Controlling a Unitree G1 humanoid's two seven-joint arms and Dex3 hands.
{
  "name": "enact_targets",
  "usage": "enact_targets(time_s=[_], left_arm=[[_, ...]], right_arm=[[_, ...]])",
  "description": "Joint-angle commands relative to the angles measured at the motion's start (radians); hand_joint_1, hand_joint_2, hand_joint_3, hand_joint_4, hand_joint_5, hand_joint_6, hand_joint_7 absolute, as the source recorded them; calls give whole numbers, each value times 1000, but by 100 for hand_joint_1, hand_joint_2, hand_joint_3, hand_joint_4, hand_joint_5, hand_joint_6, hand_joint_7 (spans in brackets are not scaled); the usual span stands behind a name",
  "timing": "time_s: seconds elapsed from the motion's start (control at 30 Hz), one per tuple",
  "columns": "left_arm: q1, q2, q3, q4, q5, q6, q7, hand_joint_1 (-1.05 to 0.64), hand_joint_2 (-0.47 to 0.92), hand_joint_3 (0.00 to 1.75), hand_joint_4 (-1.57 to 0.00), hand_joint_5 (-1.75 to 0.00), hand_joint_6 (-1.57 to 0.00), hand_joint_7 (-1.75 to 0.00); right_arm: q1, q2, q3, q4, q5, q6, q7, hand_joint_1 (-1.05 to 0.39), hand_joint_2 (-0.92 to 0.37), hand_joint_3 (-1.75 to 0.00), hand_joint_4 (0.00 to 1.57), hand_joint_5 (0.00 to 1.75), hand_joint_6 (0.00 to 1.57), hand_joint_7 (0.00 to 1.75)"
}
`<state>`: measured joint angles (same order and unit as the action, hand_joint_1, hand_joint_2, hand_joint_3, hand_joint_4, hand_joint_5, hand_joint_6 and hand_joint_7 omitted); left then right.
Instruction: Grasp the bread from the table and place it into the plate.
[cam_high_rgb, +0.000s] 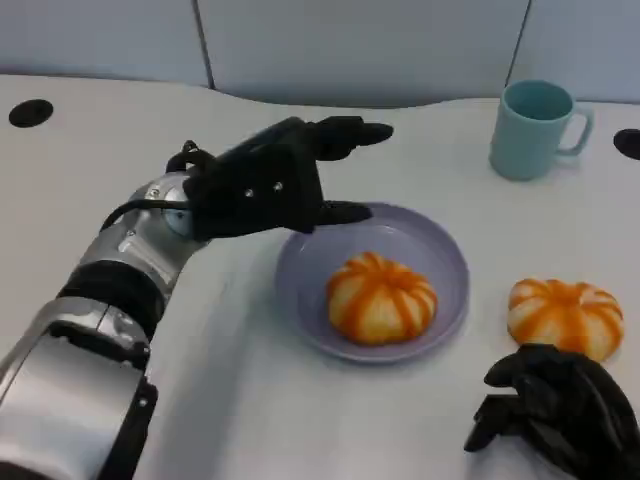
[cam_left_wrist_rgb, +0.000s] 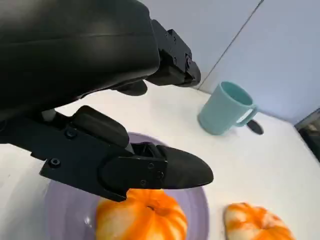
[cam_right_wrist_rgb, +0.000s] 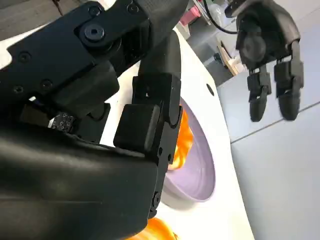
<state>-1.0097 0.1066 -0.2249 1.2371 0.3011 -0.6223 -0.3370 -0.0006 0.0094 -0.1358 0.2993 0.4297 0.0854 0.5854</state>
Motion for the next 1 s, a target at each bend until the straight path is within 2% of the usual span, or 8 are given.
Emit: enact_targets(time_s=[0.03,0.2,0.47,0.63,0.93,1.0], left_arm=[[64,24,70,-22,-92,4,-88,-79,92,39,-12,-44,-31,-3],[146,21,160,-58,-210,-31,-173,-79,92,39,-10,-44,-31,-3],[264,2,273,-125,-370,-50,-260,-68,92,35,-28,-55,-39,-5],[361,-21,336,-205,-483,-10,-333,-66,92,35,-33,-58,-41,-5],[547,-90,390,-393,-596,7,-328,-60,92,28,-48,-72,-50,-7],[572,-96,394,-420,-610,19,-333,-57,92,30,-46,-85,-53,-7]], right_arm=[[-10,-17,-14,16,8,-14,11,-100,-68,0,142,68,147,40],[-11,-18,-16,22,6,-23,15,-99,-68,0,142,67,147,40],[-18,-20,-17,28,4,-22,11,-101,-67,0,144,67,148,39],[-13,-19,-14,16,1,-17,1,-100,-67,0,144,66,149,39],[-8,-20,-5,-4,-3,-2,-18,-100,-67,0,143,68,147,41],[-7,-20,-5,-5,-3,-1,-18,-100,-67,0,143,68,146,42]])
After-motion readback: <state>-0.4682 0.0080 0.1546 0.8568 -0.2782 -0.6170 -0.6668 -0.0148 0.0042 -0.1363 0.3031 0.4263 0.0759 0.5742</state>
